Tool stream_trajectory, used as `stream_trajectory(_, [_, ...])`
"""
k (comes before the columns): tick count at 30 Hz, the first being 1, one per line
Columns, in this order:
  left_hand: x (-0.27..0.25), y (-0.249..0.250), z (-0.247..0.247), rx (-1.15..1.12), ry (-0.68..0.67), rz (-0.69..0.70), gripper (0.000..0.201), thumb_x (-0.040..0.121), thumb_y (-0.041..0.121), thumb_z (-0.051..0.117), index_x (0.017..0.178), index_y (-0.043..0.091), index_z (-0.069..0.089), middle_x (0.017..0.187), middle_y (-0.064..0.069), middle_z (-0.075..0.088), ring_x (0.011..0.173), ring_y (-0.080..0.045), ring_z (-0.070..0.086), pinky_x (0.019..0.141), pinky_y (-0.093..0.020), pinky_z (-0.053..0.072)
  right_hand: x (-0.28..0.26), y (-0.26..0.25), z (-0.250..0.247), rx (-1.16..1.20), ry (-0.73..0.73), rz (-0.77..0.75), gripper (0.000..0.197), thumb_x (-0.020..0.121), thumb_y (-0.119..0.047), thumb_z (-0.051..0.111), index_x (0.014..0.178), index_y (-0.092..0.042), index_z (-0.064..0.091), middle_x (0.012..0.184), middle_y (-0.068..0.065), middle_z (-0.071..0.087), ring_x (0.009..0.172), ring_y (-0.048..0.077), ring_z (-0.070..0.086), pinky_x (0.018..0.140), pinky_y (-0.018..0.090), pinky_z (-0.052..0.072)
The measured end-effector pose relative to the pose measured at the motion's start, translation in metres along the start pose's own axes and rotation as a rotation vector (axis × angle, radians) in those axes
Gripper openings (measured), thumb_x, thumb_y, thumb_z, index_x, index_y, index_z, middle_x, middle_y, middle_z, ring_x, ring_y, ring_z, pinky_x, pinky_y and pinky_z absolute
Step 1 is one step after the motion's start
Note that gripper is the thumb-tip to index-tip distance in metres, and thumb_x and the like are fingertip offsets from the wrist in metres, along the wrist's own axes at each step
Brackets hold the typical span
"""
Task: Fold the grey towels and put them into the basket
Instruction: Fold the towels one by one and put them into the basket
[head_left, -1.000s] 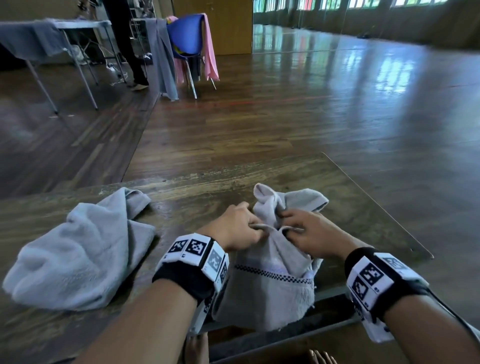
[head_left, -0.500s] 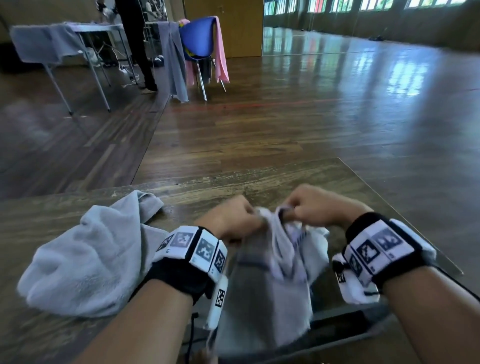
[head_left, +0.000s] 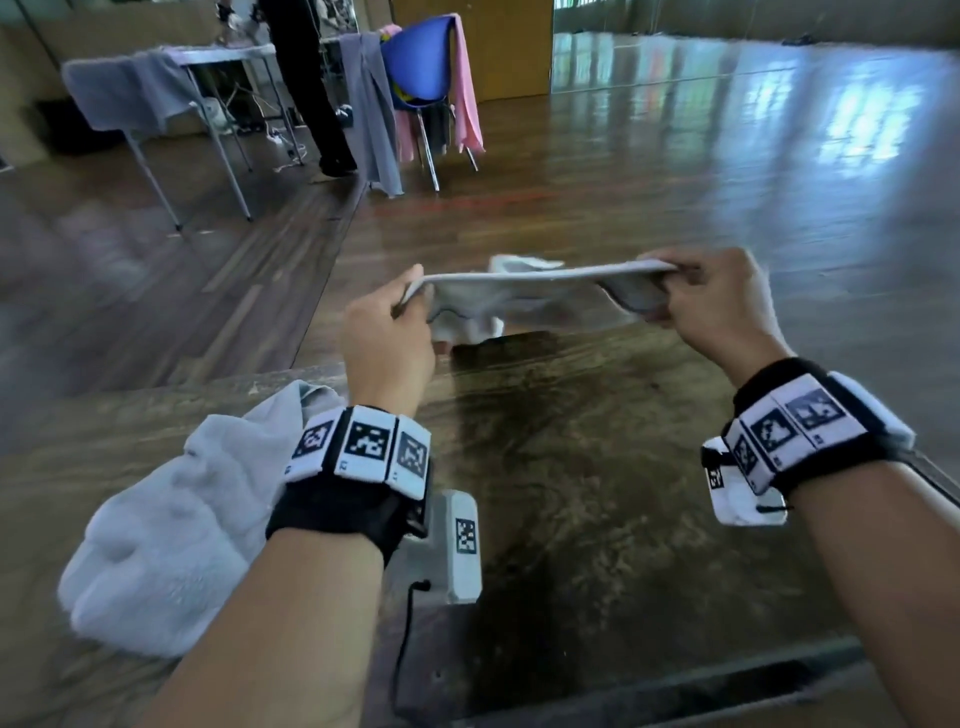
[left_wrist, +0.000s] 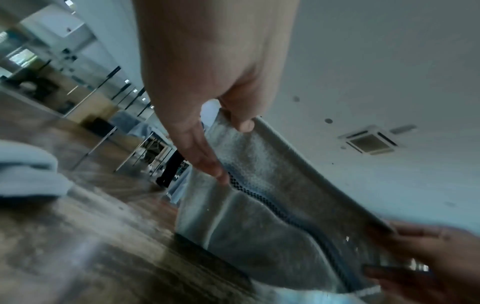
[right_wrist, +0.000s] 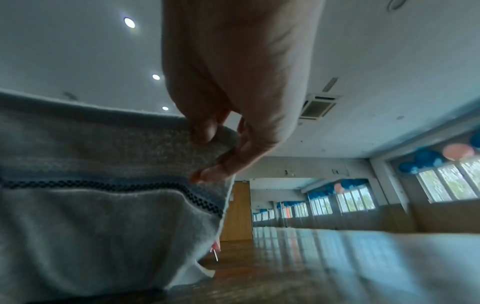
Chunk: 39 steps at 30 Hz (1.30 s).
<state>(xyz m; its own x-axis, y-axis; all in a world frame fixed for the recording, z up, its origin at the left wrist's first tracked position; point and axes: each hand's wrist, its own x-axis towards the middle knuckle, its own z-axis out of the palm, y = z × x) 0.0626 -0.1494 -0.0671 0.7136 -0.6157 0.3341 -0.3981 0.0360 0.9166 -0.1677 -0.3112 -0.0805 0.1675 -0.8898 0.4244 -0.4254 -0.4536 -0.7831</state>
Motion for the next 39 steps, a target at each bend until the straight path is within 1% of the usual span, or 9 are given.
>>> stream_trajectory(6, [0.003,-0.002,0.014,-0.244,0.001,-0.159,0.017,0.096,0.024,0.063,0.087,0.033,0.075,0.089,0.012,0.073,0.096,-0.012,0.068,0.096,-0.036,0.055,0.001,0.003,-0.001,0.008,0.021,-0.074,0.032,0.088,-0.014,0.07,0.094,-0.044,0.078,0.074,-0.04,0.067,0.08,-0.02,0.064,0.067,0.003,0.05])
stream_trajectory(10, [0.002,0.006,0.009,-0.062,0.097,0.129,0.02,0.095,0.034,0.06,0.082,0.046,0.069,0.062,0.026,0.065,0.061,0.012,0.056,0.061,-0.005,0.044,0.002,-0.002,-0.005,0.01,0.04,-0.219,0.024,0.092,-0.01,0.067,0.113,-0.015,0.078,0.119,-0.019,0.066,0.115,0.0,0.063,0.099,0.018,0.051])
stream_trajectory(13, [0.0,-0.006,0.003,0.139,-0.043,0.055,0.039,0.097,0.034,0.06,0.059,0.025,0.056,0.038,0.015,0.043,0.035,0.001,0.036,0.044,-0.019,0.032,-0.001,0.009,-0.012,-0.172,-0.019,-0.258,0.024,0.089,-0.001,0.059,0.102,-0.006,0.078,0.11,0.005,0.077,0.106,0.028,0.07,0.097,0.037,0.054])
stream_trajectory(15, [-0.009,-0.021,0.0,0.303,-0.204,-0.042,0.051,0.097,0.03,0.062,0.05,0.025,0.042,0.031,0.013,0.037,0.029,-0.001,0.035,0.039,-0.016,0.027,-0.004,0.019,-0.017,-0.278,-0.081,-0.183,0.03,0.086,0.002,0.056,0.094,-0.01,0.082,0.093,0.01,0.079,0.101,0.034,0.068,0.1,0.026,0.048])
stream_trajectory(18, [-0.024,-0.039,-0.003,0.457,-0.38,-0.045,0.054,0.097,0.029,0.061,0.049,0.019,0.039,0.035,0.01,0.034,0.034,-0.006,0.032,0.045,-0.025,0.024,-0.012,0.026,-0.025,-0.344,-0.111,-0.09,0.033,0.087,0.001,0.056,0.091,-0.019,0.082,0.086,0.008,0.078,0.097,0.026,0.068,0.089,-0.003,0.033])
stream_trajectory(22, [-0.025,-0.042,-0.008,0.439,-0.38,0.039,0.048,0.095,0.018,0.062,0.05,0.02,0.046,0.042,0.013,0.036,0.04,-0.005,0.034,0.045,-0.02,0.024,-0.023,0.02,-0.05,-0.411,-0.065,-0.095,0.029,0.087,-0.012,0.059,0.091,-0.031,0.081,0.088,0.003,0.077,0.089,0.029,0.069,0.084,0.042,0.059])
stream_trajectory(28, [-0.037,-0.026,-0.021,0.403,-0.33,0.178,0.022,0.096,0.015,0.06,0.079,0.003,0.069,0.063,-0.003,0.058,0.055,-0.012,0.045,0.054,-0.03,0.032,-0.076,0.01,-0.098,-0.21,-0.087,-0.238,0.013,0.087,-0.014,0.077,0.087,-0.027,0.075,0.089,-0.001,0.074,0.081,0.016,0.067,0.078,0.028,0.05])
stream_trajectory(32, [-0.049,-0.011,-0.036,0.255,-0.309,0.199,0.017,0.097,0.021,0.061,0.087,0.013,0.072,0.063,0.018,0.06,0.055,0.002,0.047,0.055,-0.02,0.038,-0.116,0.014,-0.112,0.072,-0.131,-0.116,0.009,0.09,-0.019,0.074,0.092,-0.028,0.076,0.089,-0.016,0.074,0.077,-0.006,0.064,0.069,0.004,0.045])
stream_trajectory(39, [-0.073,-0.006,-0.055,0.311,-0.424,0.295,0.024,0.1,0.026,0.056,0.082,0.014,0.067,0.066,0.001,0.06,0.055,-0.003,0.044,0.056,-0.023,0.034,-0.144,0.021,-0.116,0.052,-0.199,-0.056,0.015,0.097,-0.018,0.066,0.084,-0.025,0.068,0.063,-0.003,0.063,0.05,0.008,0.044,0.047,0.019,0.035])
